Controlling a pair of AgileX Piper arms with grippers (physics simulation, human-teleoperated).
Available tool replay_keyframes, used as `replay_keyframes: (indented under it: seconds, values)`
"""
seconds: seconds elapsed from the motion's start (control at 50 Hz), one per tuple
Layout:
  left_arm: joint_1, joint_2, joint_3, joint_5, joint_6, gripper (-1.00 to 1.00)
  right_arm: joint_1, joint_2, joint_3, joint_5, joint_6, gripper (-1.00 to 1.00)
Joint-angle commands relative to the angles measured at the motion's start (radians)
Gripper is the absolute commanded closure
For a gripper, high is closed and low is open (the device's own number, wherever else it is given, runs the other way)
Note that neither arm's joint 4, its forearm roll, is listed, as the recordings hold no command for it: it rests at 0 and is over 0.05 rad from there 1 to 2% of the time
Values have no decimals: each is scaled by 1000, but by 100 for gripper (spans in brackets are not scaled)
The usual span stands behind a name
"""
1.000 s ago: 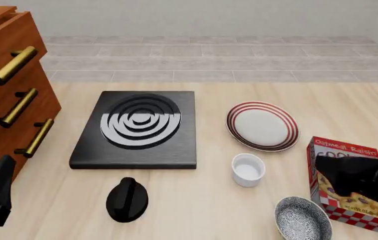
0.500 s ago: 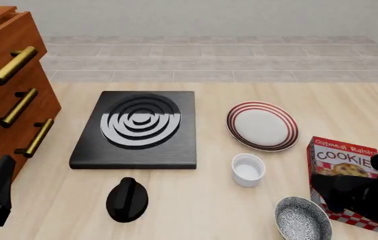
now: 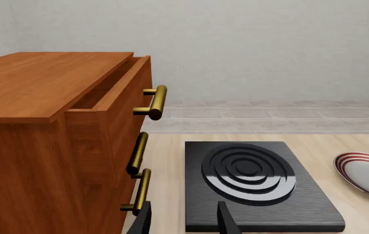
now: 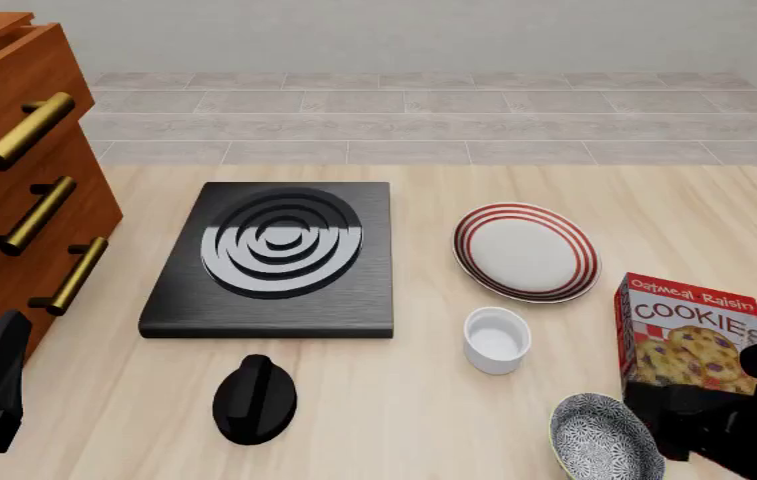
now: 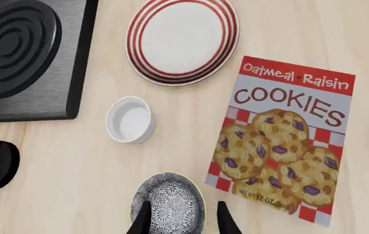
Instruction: Pick the akita bowl next to the ramekin and place it on the plate.
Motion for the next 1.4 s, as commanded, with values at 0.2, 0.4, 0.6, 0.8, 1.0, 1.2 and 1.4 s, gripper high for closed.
replay_keyframes:
  seconds: [0.2,0.4,0.6,0.8,1.0,1.2,1.4]
  values:
    - [0,0,0,0,0,-100,10,-42,57,17,57,-100]
    - [0,0,0,0,0,-100,11,-9,98,-25,47,-100]
    - [0,0,0,0,0,-100,15,3,129,-51,54,-100]
    - [0,0,0,0,0,-100,39,55,174,-119,75,-100]
    - [0,0,0,0,0,-100,61,125,210,-201,103,-100]
    - [0,0,0,0,0,-100,82,178,210,-234,124,-100]
    - [0,0,0,0,0,-100,87,193,211,-242,130,-100]
